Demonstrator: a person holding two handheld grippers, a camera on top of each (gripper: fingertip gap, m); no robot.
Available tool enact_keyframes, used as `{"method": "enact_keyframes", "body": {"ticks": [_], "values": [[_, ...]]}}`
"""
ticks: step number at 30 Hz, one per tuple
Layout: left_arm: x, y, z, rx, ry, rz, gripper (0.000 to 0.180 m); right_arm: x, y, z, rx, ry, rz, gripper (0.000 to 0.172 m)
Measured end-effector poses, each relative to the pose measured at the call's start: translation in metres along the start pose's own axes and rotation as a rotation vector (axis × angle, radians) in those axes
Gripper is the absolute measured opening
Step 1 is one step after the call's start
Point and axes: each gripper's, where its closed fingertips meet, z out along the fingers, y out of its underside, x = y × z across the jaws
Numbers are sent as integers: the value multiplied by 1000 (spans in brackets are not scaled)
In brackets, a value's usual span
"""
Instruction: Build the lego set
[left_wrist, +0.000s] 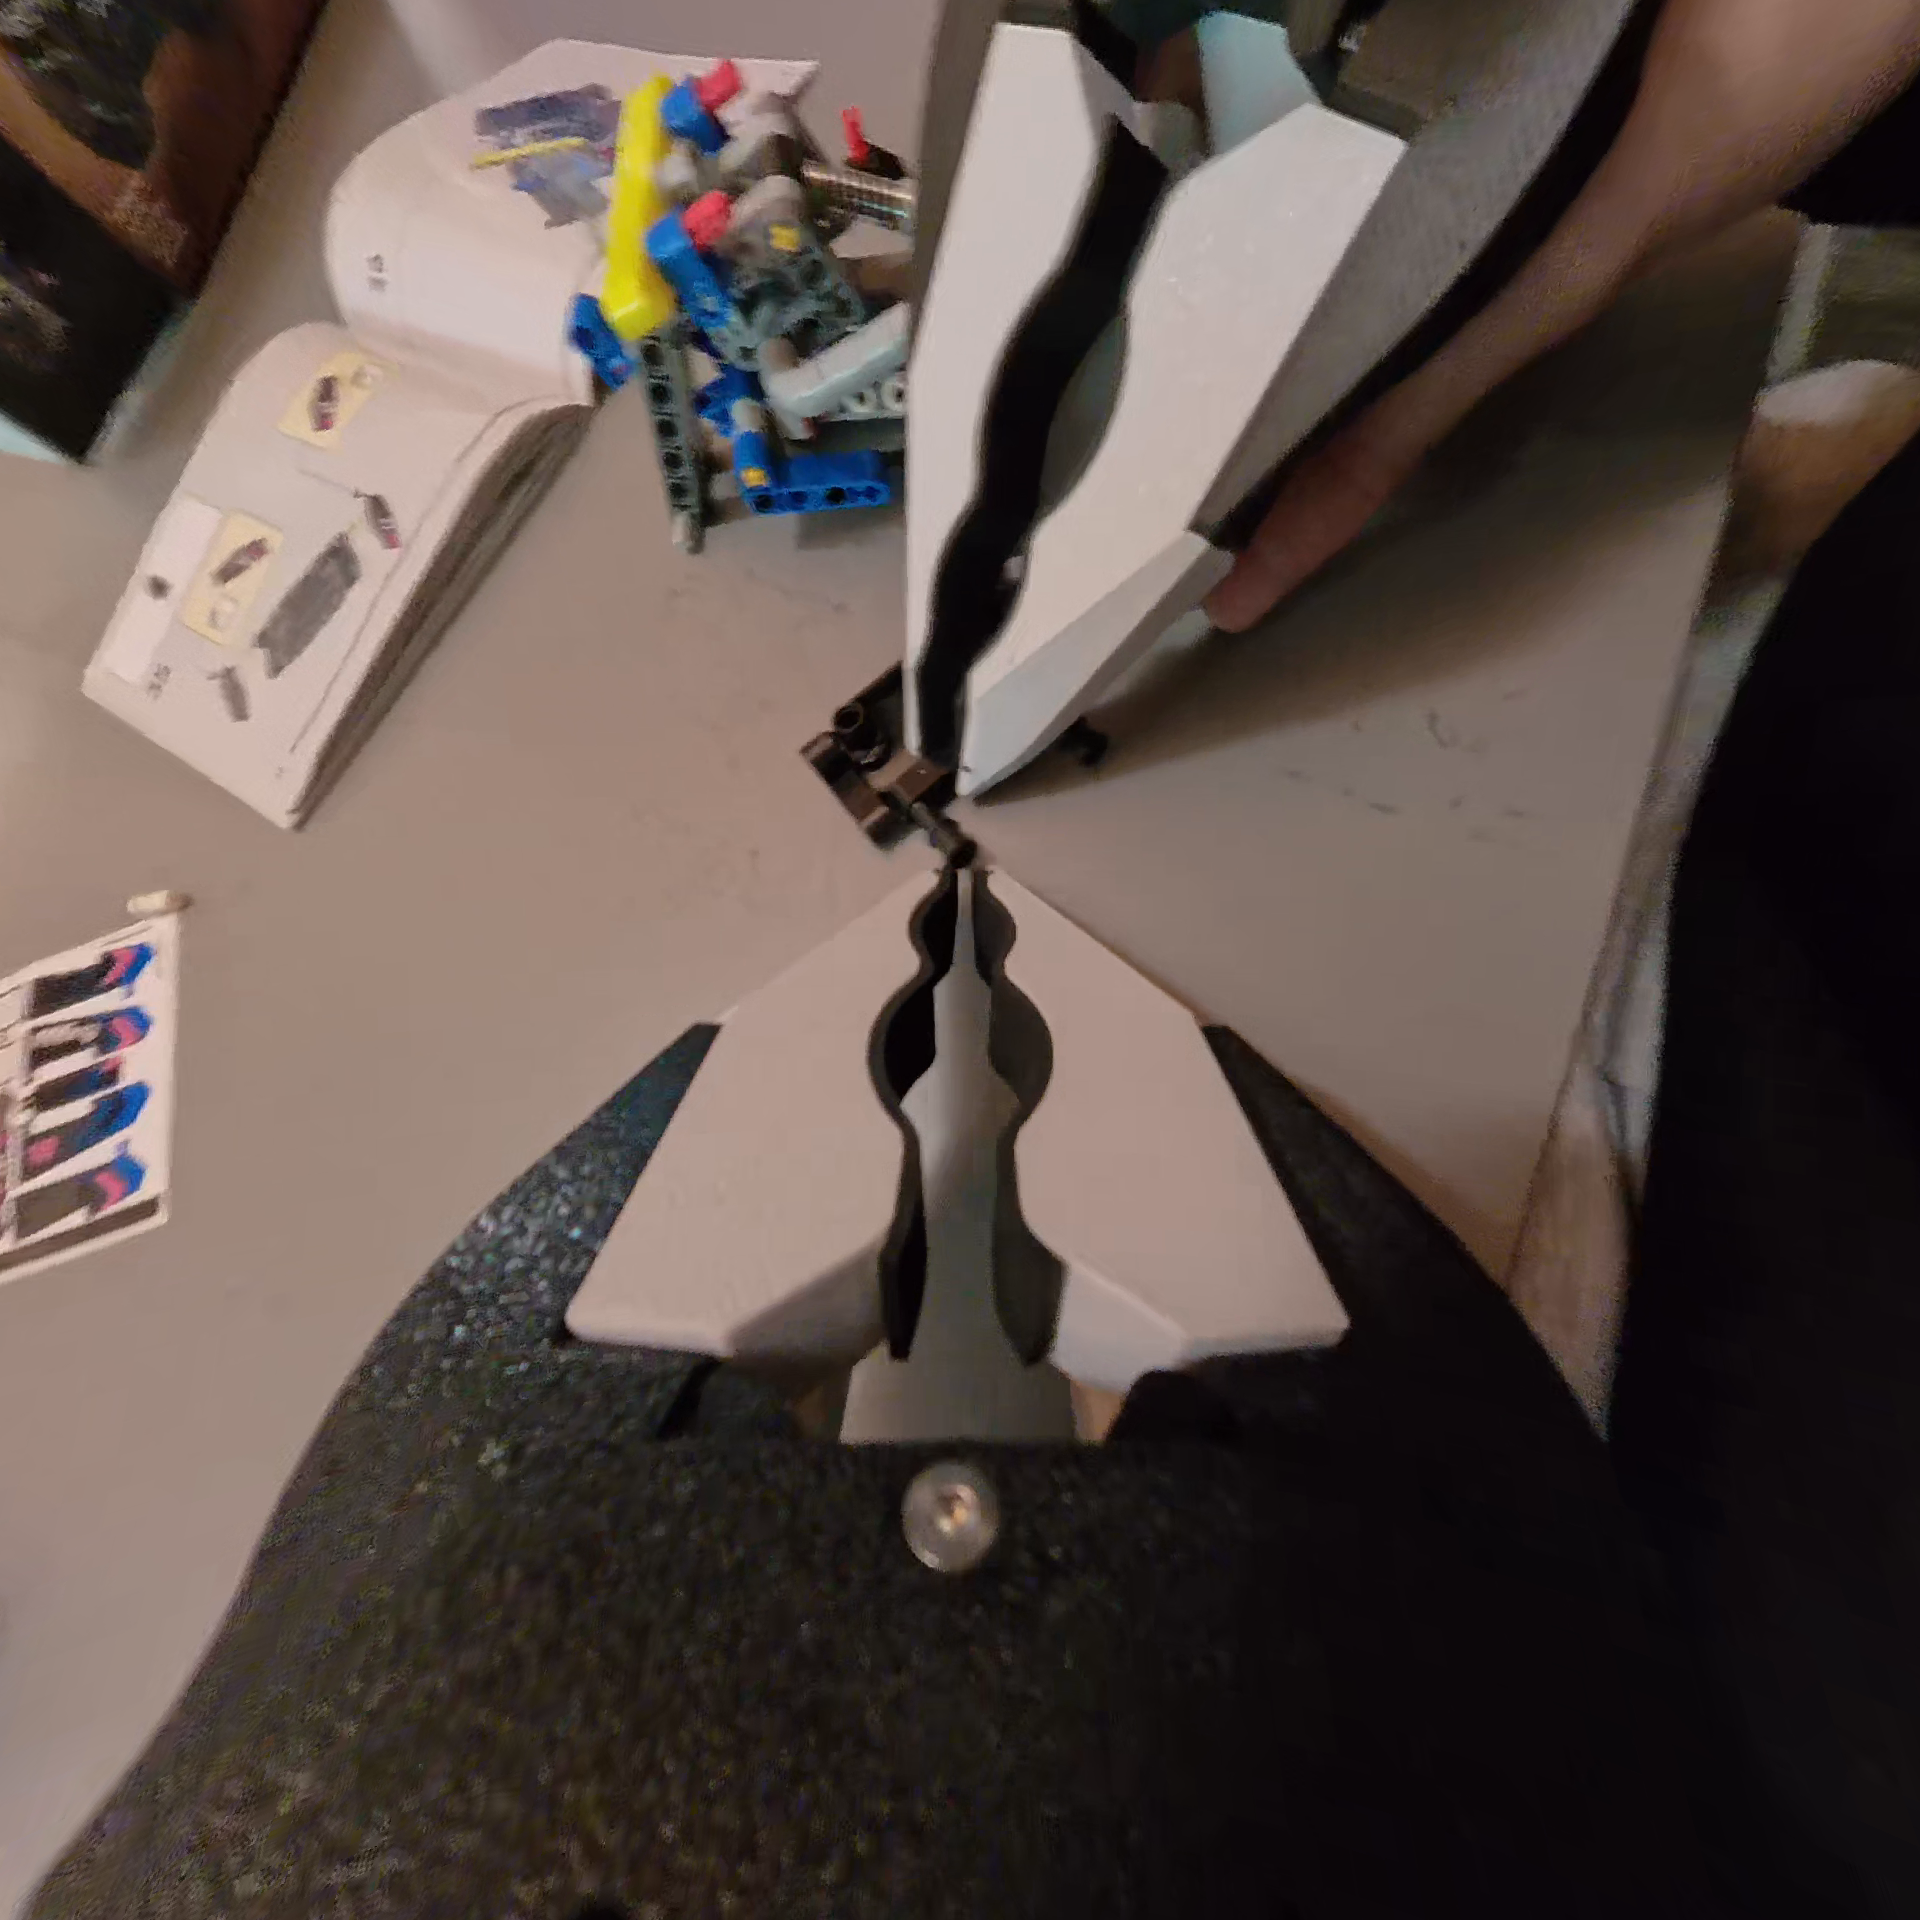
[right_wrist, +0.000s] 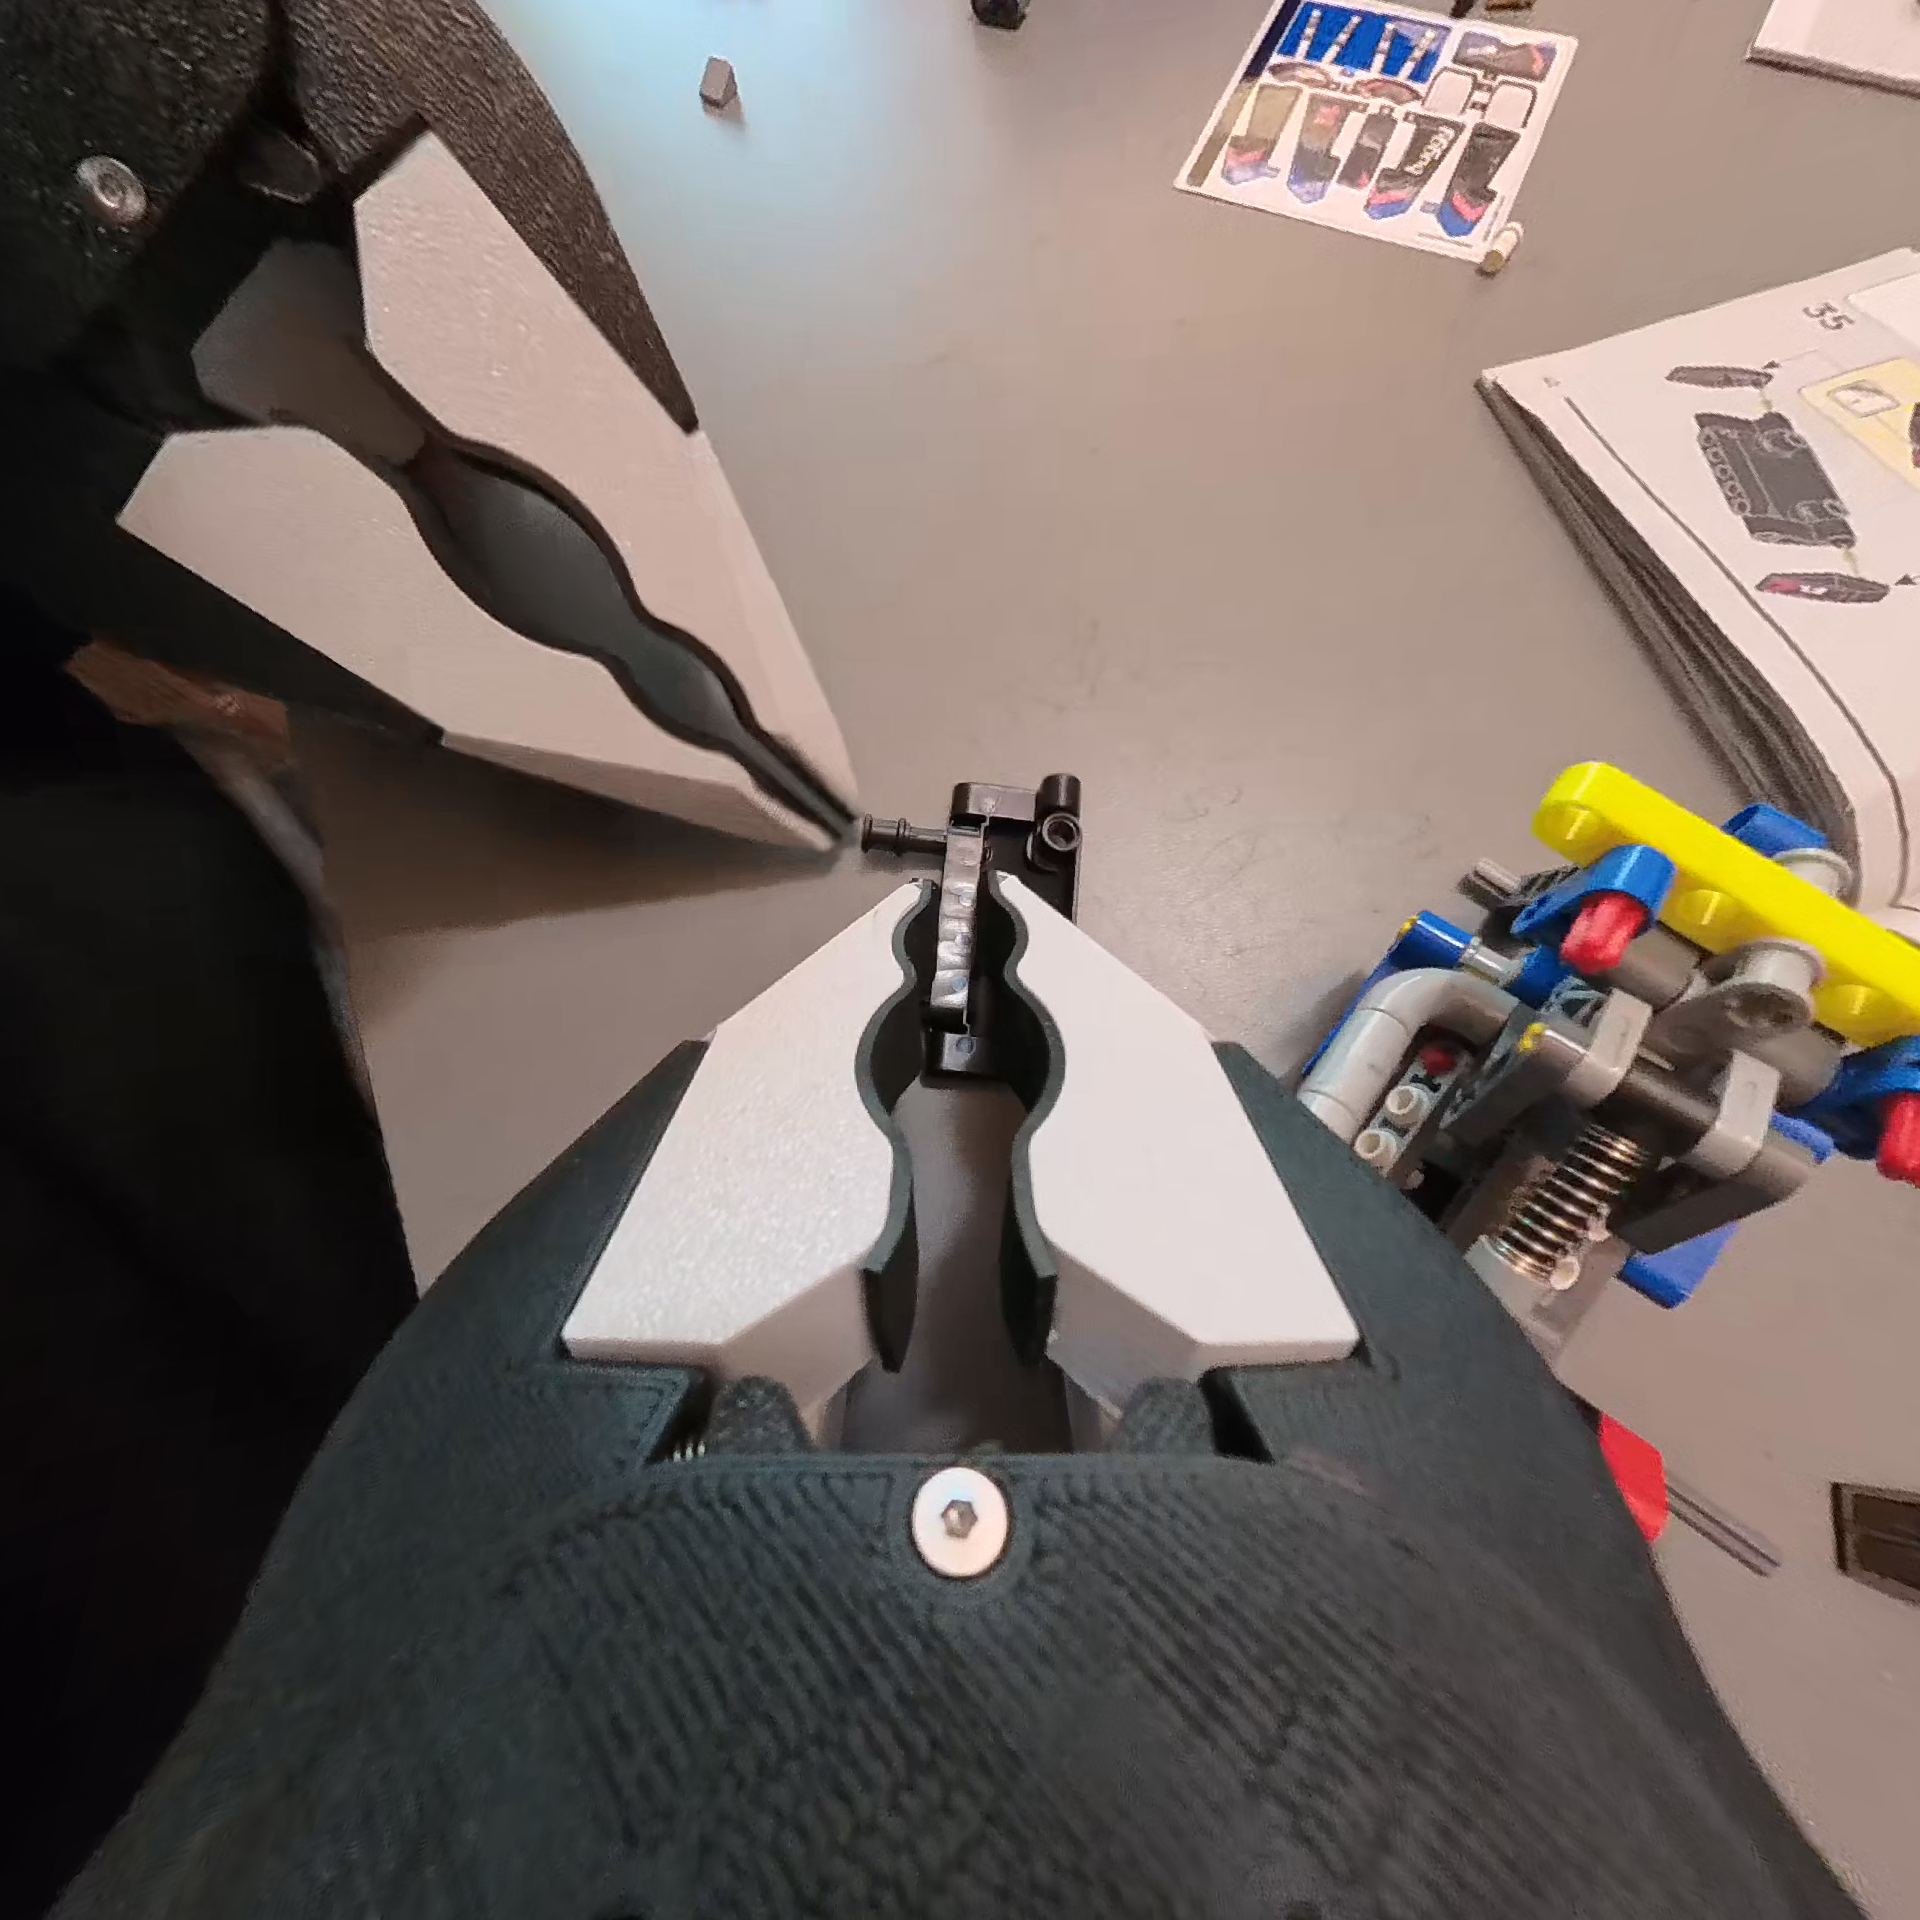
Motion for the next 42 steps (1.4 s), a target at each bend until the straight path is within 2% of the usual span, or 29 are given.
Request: {"method": "enact_keyframes", "body": {"ticks": [3,10,14,20,24,29,33,35,37,39,42], "values": [[-13,-2,-2,15,-94,-24,3,2,-1,0,4,6,36,5],[-8,-3,8,-32,-65,-88,8,7,-2,1,10,53,86,5],[-11,-3,11,-45,-109,-100,17,7,-3,2,9,76,80,5],[-15,-4,14,-65,-172,-79,6,9,-3,3,9,107,99,6],[-19,-1,12,-79,-210,-65,5,11,-4,5,3,167,61,6],[-18,3,8,-95,-218,-77,5,8,-5,8,1,162,36,7],[-20,6,5,-123,-298,-48,5,8,-8,11,0,170,24,7],[-18,6,4,-100,-260,-160,5,9,-8,11,-1,178,24,7],[2,1,1,-44,-103,-297,3,45,-2,1,-23,391,-3,7],[-4,8,-4,-76,-204,-204,3,34,-5,5,-4,268,47,6],[-6,2,-7,-18,-184,-229,3,21,-9,12,-9,275,-20,7]]}}
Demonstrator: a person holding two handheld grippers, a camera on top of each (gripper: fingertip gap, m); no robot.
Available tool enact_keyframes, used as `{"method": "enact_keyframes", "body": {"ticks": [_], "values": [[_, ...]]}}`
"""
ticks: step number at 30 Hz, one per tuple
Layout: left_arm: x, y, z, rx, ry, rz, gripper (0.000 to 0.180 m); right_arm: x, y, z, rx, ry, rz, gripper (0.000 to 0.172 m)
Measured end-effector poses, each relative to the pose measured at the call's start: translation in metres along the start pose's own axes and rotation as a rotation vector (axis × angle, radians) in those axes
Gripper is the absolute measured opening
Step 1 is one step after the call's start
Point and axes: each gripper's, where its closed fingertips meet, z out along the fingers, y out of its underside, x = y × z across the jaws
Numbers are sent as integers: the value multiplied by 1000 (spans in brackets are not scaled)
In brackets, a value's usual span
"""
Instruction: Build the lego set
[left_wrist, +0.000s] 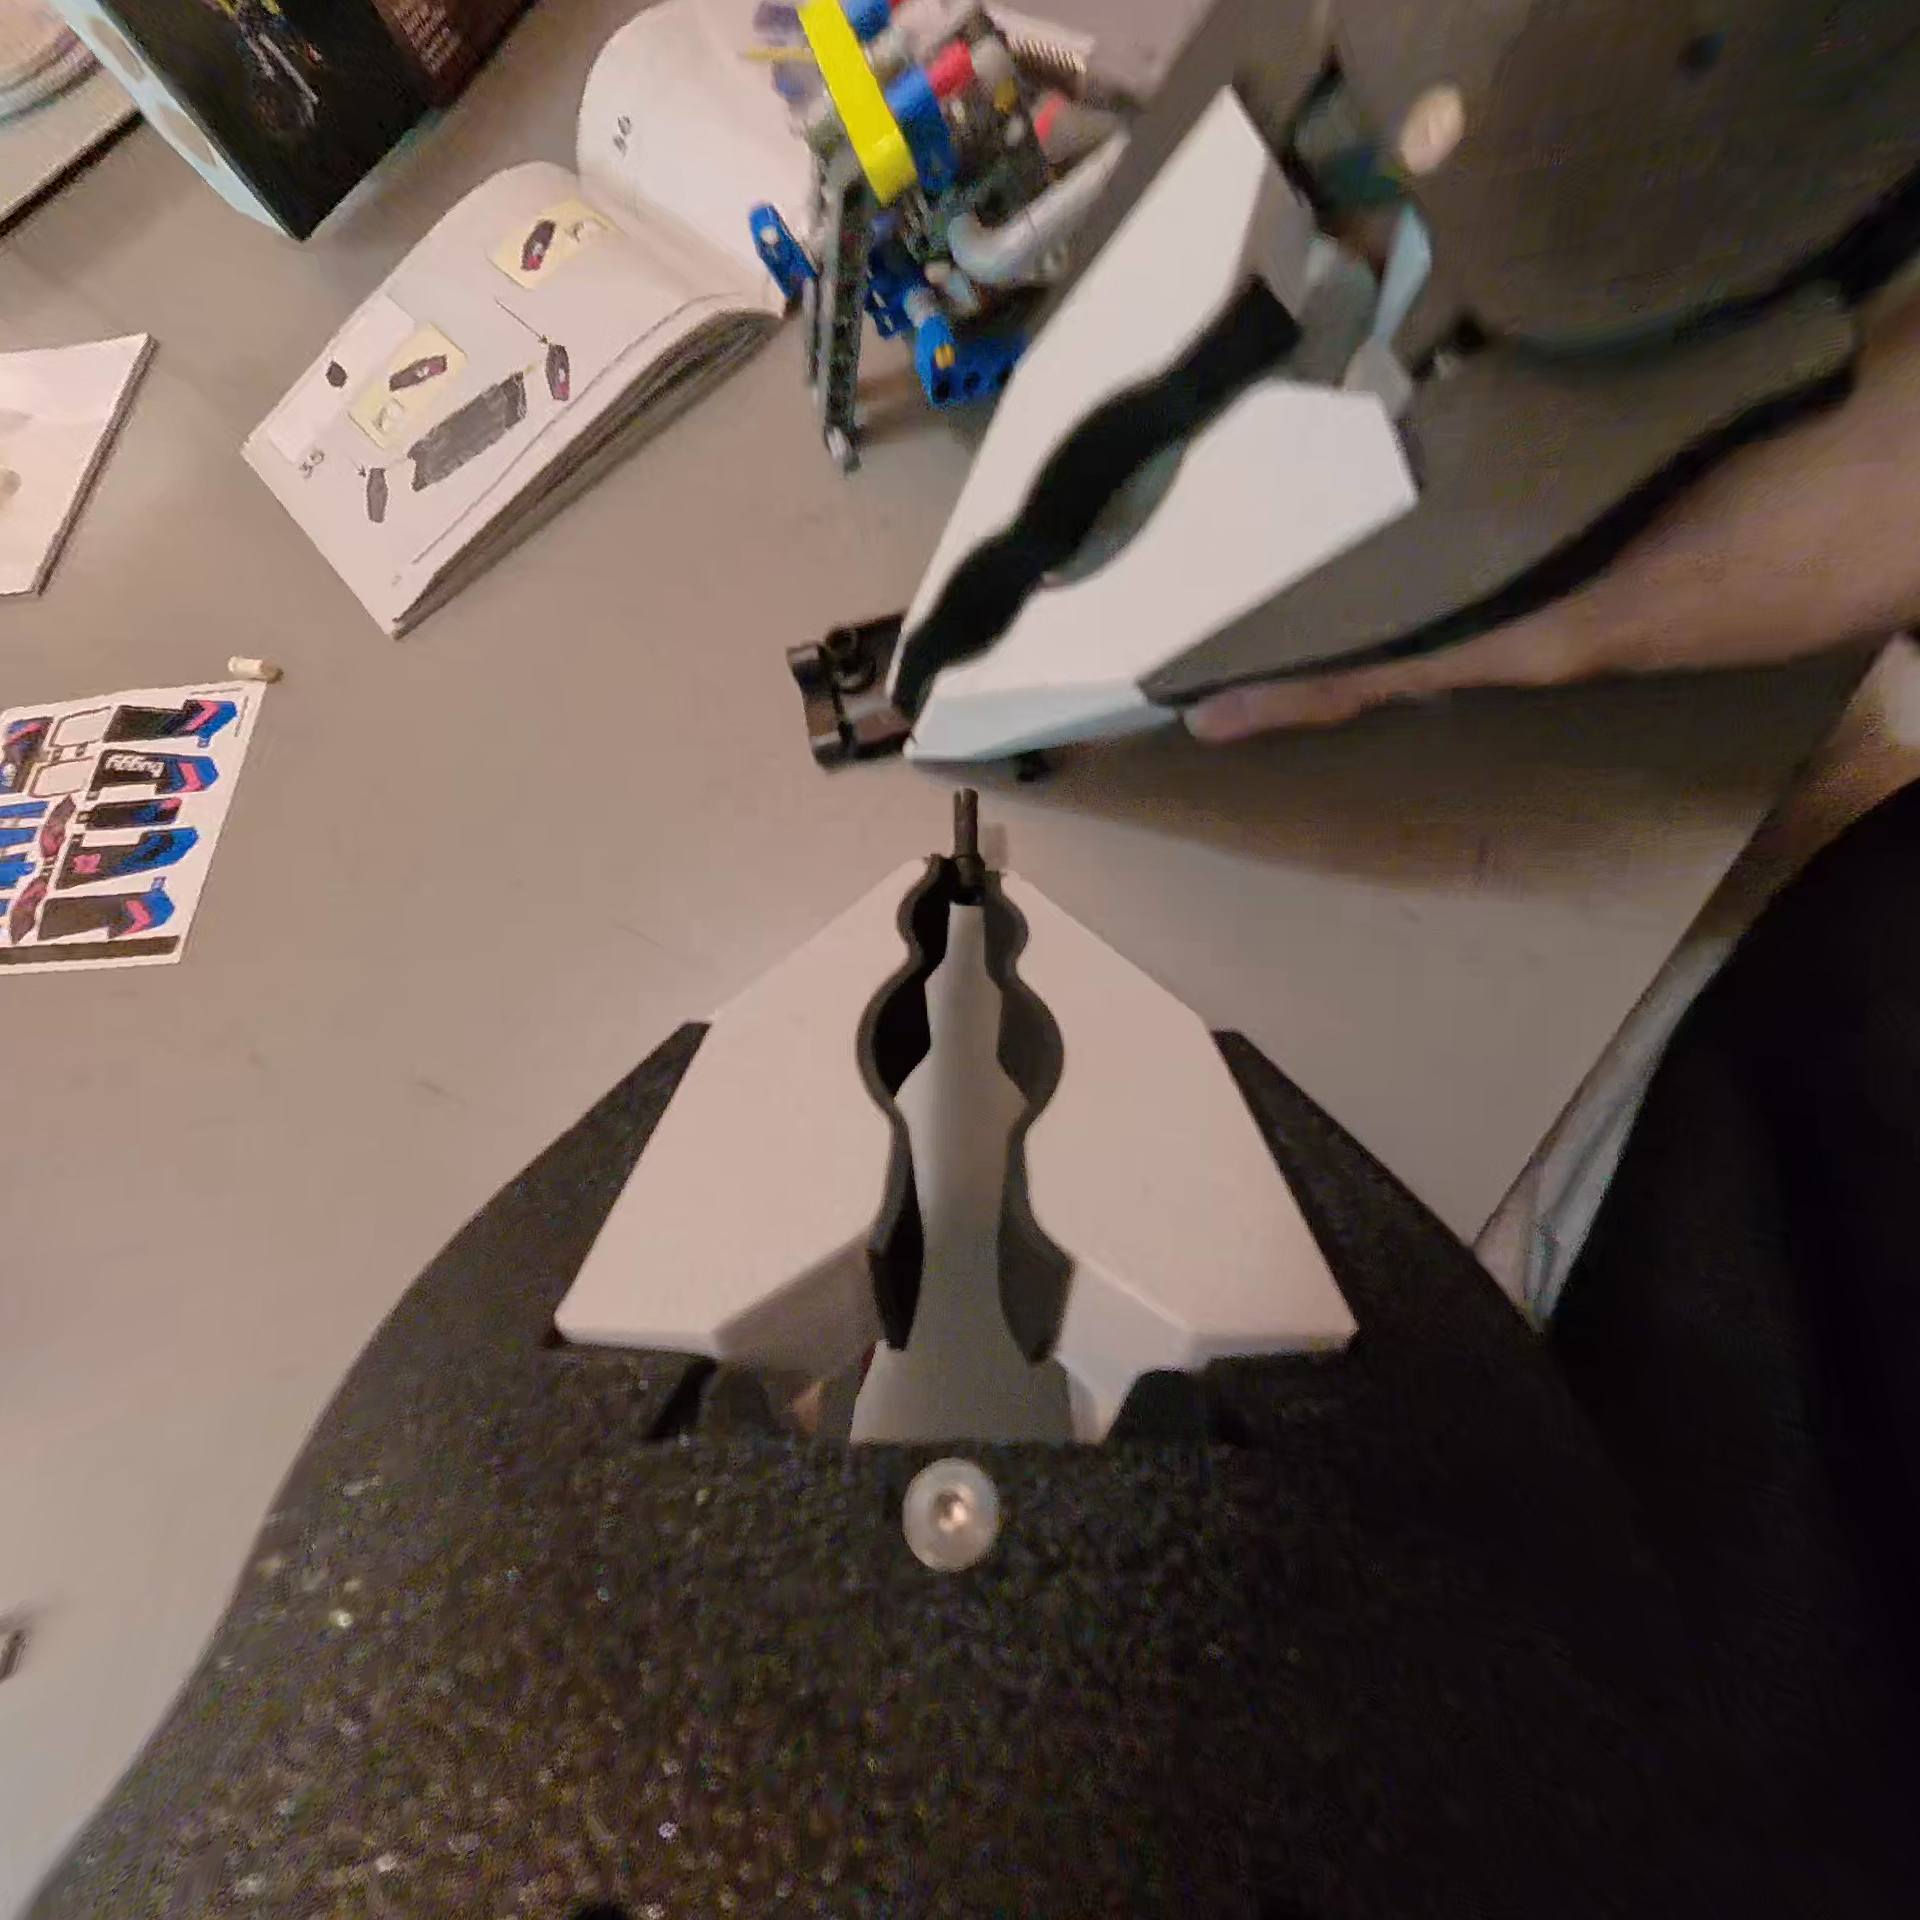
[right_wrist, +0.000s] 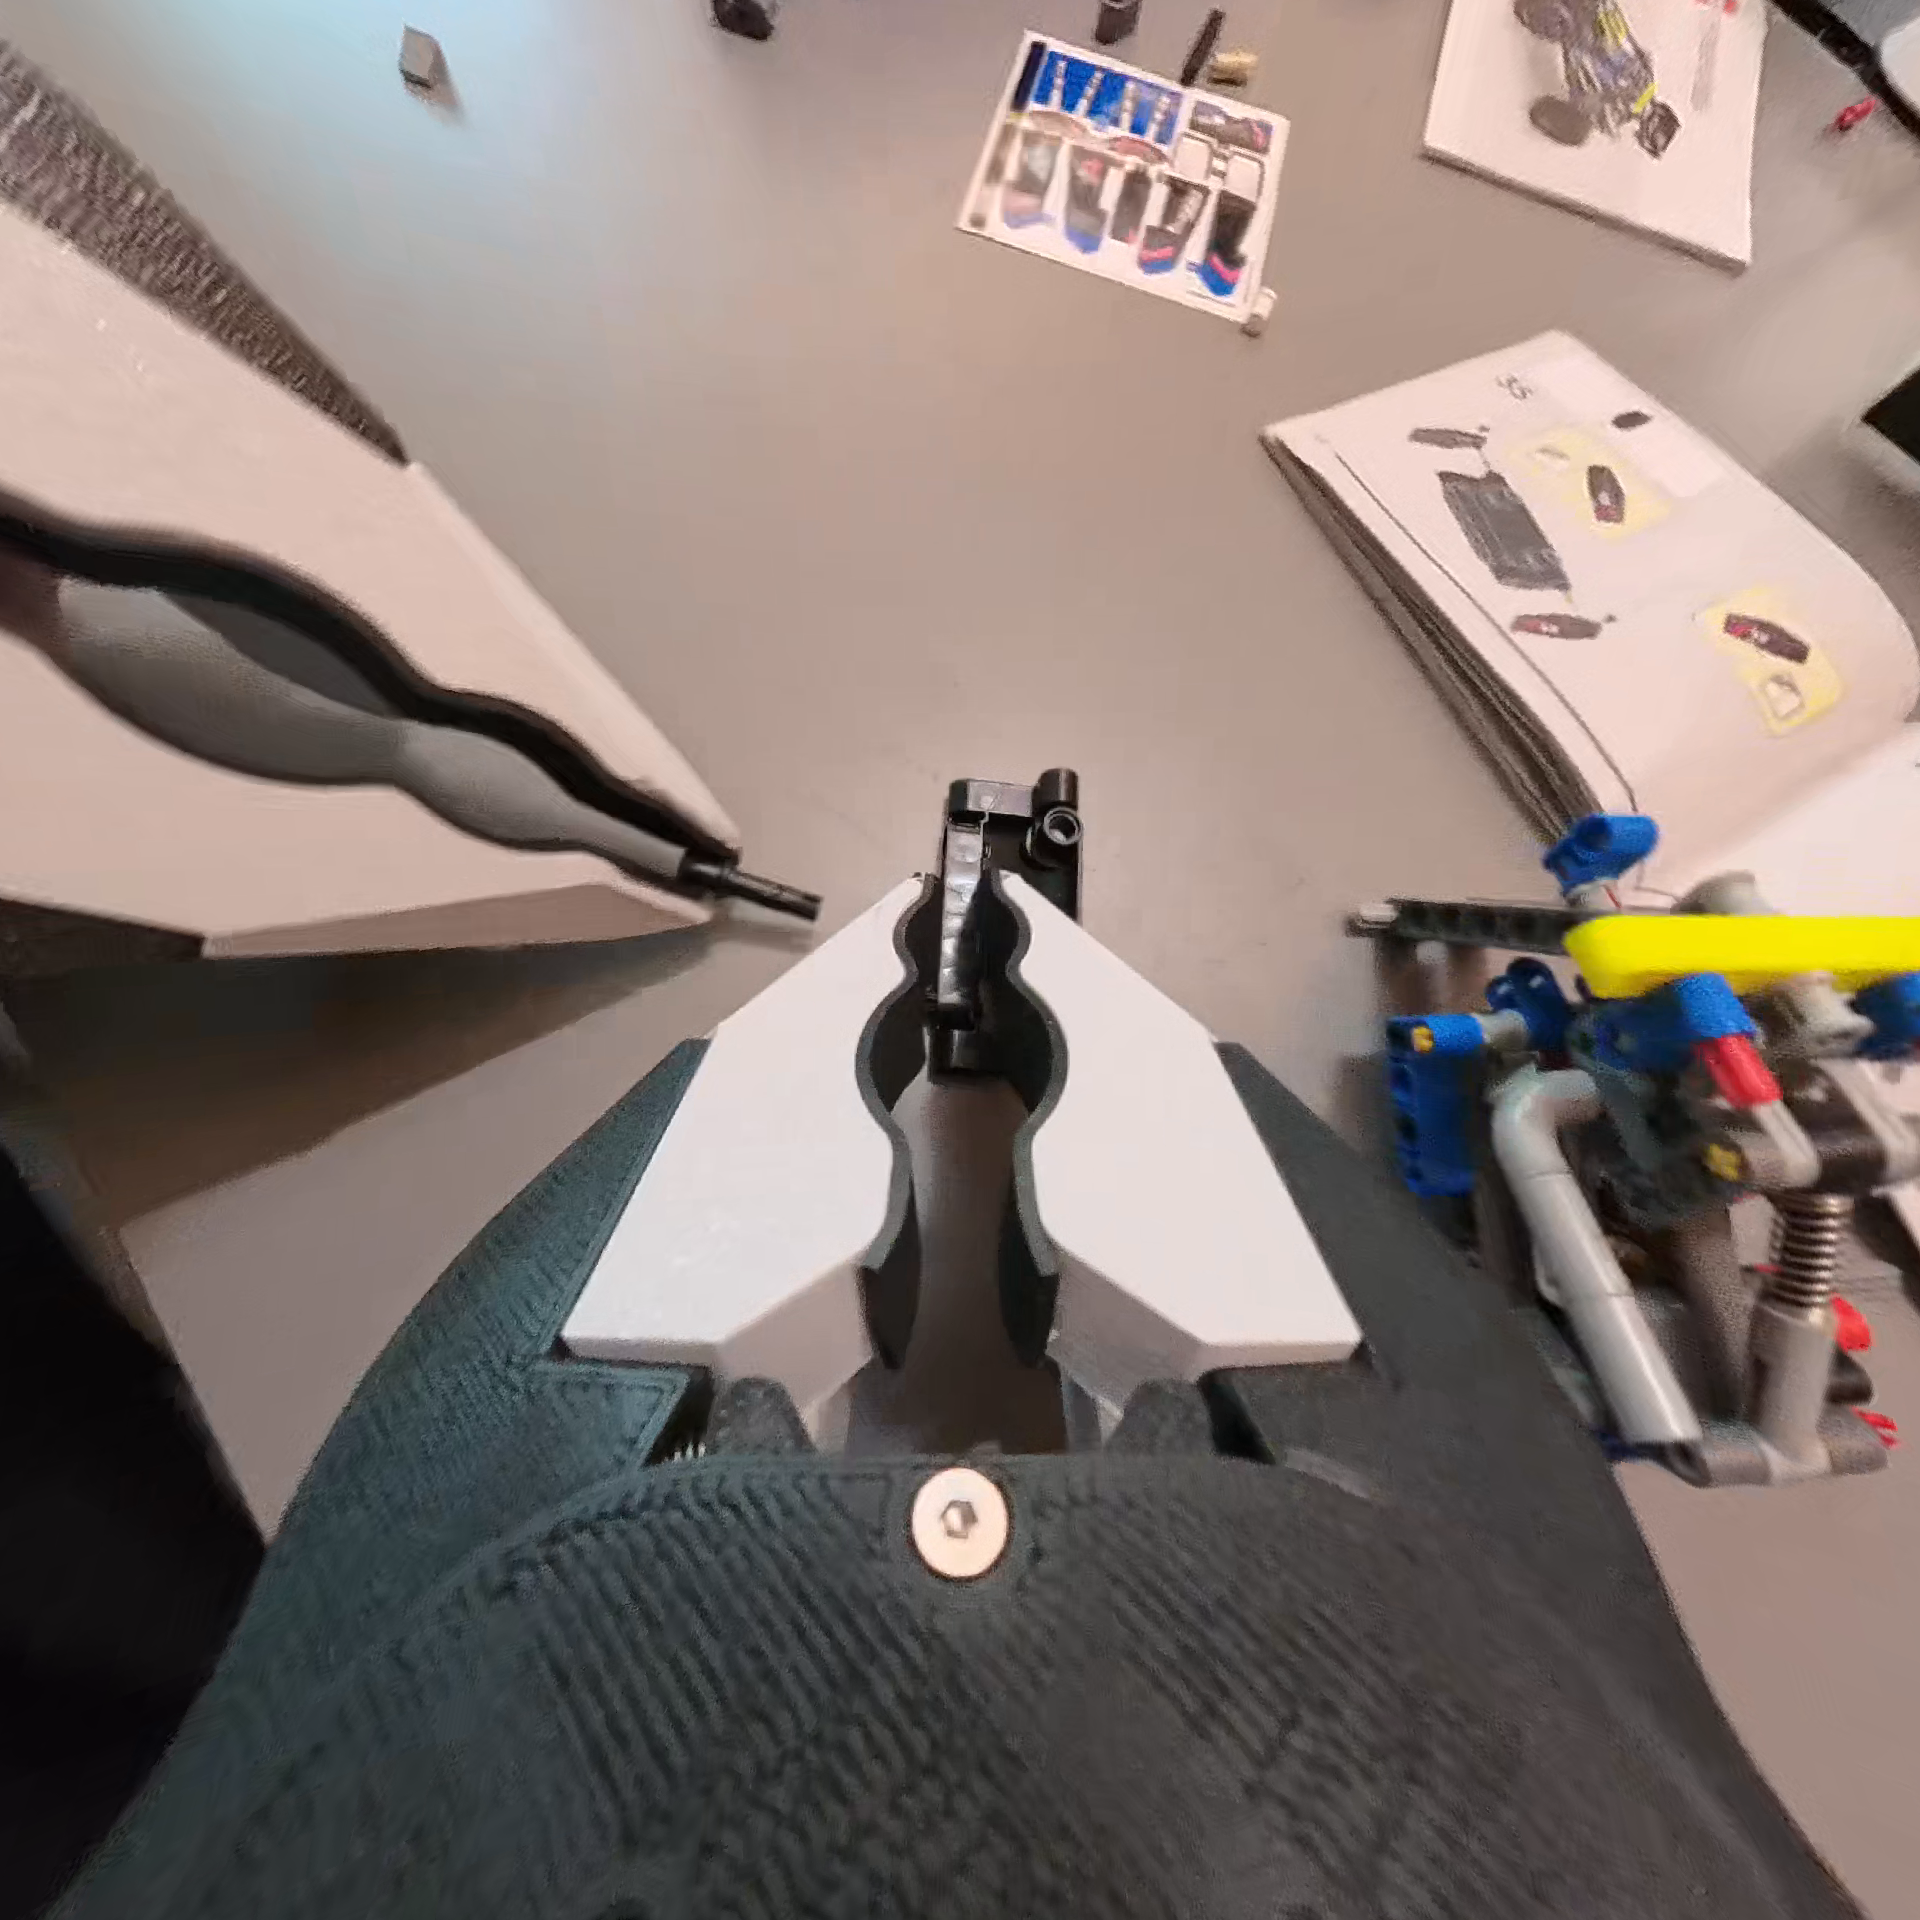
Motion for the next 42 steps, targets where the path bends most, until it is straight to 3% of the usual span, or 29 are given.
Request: {"method": "enact_keyframes", "body": {"ticks": [6,11,17,24,28,36,42], "values": [[-13,-20,-18,188,131,-202,4,-3,-2,-3,13,-32,17,6],[-19,-35,-38,345,308,-421,4,-11,-42,-35,298,-135,193,5],[-20,-53,-62,512,548,-683,4,-16,-60,-55,408,-163,223,5],[-13,-67,-81,592,702,-799,4,-25,-80,-74,496,-172,198,5],[-11,-68,-81,572,615,-703,4,-28,-85,-79,503,-162,179,5],[-14,-69,-80,439,195,-264,4,-31,-88,-81,504,-160,169,5],[-19,-64,-79,333,-11,-79,4,-31,-87,-79,491,-145,172,5]]}}
